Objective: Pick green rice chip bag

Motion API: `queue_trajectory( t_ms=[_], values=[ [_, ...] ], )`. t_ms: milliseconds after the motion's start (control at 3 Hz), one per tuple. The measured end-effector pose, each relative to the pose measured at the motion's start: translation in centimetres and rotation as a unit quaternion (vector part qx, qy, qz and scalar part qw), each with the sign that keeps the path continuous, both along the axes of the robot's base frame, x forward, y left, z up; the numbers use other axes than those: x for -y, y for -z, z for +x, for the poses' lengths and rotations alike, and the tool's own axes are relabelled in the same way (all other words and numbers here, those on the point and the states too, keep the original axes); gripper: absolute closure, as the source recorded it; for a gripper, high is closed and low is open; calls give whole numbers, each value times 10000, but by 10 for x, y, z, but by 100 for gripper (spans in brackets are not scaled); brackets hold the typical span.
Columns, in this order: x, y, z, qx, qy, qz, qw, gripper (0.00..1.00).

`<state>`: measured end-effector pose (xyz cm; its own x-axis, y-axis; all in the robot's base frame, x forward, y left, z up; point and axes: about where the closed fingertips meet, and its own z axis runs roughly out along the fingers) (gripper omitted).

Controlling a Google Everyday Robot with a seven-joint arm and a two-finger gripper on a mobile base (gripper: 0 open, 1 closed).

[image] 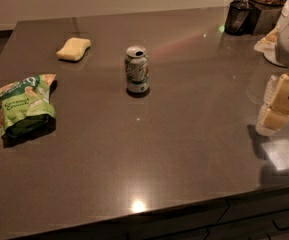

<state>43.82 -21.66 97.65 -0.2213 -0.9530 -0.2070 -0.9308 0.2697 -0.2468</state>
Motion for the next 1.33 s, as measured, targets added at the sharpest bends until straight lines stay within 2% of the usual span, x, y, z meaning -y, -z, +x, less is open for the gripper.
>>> queue_trajectory(
  t_ms=[333, 667, 1000, 1333],
  values=[
    [0, 0, 0, 1, 0, 0, 10000, 0],
    [-14, 0, 5, -107, -125, 40, 9999, 0],
    [-46, 5, 20, -253, -238, 93, 9994, 0],
    [-93, 14, 42, -333, 16, 198, 9992, 0]
  ],
)
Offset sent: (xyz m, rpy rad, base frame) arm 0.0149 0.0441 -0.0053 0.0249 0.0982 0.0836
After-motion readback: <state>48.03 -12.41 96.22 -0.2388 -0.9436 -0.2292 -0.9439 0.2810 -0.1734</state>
